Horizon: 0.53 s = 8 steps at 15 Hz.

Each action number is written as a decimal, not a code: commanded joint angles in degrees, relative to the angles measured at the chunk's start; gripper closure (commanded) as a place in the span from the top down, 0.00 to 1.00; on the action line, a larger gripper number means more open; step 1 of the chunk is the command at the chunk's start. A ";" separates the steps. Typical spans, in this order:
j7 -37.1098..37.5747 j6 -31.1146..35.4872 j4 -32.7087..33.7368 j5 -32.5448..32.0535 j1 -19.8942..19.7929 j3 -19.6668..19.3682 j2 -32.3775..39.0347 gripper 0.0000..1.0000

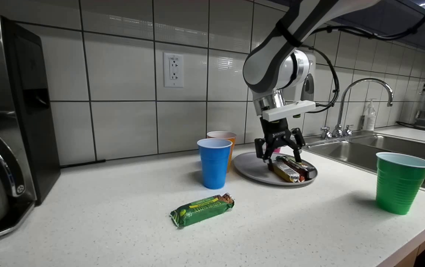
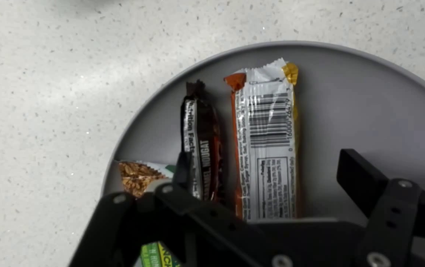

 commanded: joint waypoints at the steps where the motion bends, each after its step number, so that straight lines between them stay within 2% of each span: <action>1: -0.17 2.81 -6.26 0.20 -0.29 0.12 -5.53 1.00; 8: 0.83 8.78 -17.79 0.61 -0.04 0.61 -14.30 1.00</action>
